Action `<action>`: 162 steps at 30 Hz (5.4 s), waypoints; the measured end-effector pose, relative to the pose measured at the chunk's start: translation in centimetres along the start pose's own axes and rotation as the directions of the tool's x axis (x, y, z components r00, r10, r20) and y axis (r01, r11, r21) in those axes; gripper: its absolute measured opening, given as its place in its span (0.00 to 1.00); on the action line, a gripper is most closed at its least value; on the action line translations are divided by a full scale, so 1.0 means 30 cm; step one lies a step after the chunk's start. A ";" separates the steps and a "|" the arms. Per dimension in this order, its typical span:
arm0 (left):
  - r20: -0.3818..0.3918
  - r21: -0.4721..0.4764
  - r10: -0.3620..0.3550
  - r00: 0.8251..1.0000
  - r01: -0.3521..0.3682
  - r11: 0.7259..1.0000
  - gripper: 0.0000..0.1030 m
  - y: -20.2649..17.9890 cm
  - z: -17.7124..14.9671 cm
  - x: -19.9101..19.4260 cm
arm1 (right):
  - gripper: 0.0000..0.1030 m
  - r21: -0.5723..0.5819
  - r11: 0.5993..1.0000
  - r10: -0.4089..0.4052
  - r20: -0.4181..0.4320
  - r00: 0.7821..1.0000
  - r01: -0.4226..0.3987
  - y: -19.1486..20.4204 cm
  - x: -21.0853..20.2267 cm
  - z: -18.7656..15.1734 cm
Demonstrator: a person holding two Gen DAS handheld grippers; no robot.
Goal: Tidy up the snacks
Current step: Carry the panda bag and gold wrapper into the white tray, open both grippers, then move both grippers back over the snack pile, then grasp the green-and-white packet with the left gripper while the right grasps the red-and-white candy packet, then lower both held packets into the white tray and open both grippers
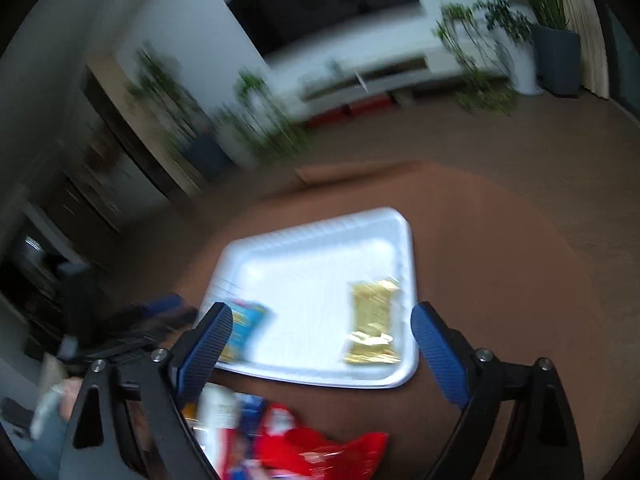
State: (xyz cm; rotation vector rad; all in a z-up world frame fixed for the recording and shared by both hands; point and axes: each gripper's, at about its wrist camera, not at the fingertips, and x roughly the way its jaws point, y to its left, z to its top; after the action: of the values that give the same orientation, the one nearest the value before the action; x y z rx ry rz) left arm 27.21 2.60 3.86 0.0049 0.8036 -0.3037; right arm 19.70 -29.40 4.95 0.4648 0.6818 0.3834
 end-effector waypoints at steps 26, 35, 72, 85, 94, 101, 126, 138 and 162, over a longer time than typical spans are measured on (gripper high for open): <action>0.133 -0.063 0.070 0.989 -0.063 0.996 0.99 -0.105 -0.719 -0.574 | 1.00 0.432 0.902 -0.012 0.069 0.998 -0.019 -0.093 -0.500 -0.628; 0.086 0.002 -0.043 0.995 0.043 0.999 0.99 -0.189 -0.761 -0.572 | 1.00 0.108 0.986 -0.114 -0.113 0.987 0.126 0.125 -0.403 -0.756; -0.434 0.546 -0.130 0.891 0.376 0.749 0.23 -0.522 -0.636 -0.211 | 0.84 -0.126 0.971 -0.233 -0.352 0.906 0.201 0.177 -0.201 -0.851; -0.413 0.460 -0.177 0.893 0.372 0.806 0.13 -0.490 -0.654 -0.224 | 0.78 -0.169 0.966 -0.246 -0.363 0.899 0.196 0.189 -0.162 -0.845; -0.353 0.314 -0.273 0.895 0.388 0.866 0.13 -0.405 -0.661 -0.309 | 0.73 -0.237 0.957 -0.251 -0.383 0.889 0.168 0.220 -0.122 -0.838; -0.310 0.163 -0.343 0.887 0.405 0.900 0.13 -0.323 -0.723 -0.358 | 0.70 -0.362 0.916 -0.316 -0.394 0.863 0.170 0.258 -0.084 -0.851; -0.240 0.048 -0.405 0.882 0.428 0.903 0.13 -0.290 -0.739 -0.401 | 0.34 -0.264 0.959 -0.210 -0.414 0.885 0.104 0.235 -0.130 -0.827; -0.152 0.000 -0.441 0.885 0.446 0.895 0.13 -0.204 -0.617 -0.467 | 0.33 -0.003 1.000 0.014 -0.325 0.945 -0.016 0.160 -0.228 -0.677; -0.134 0.043 -0.215 0.967 0.222 0.974 0.13 -0.005 0.157 -0.021 | 0.33 -0.106 0.989 -0.119 -0.150 0.981 0.104 0.113 0.184 0.013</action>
State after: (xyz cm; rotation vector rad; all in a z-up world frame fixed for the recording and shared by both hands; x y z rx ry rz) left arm 30.08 2.08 7.60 -0.0103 0.9248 -0.5397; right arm 23.29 -24.05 4.19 0.3038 0.8338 0.3479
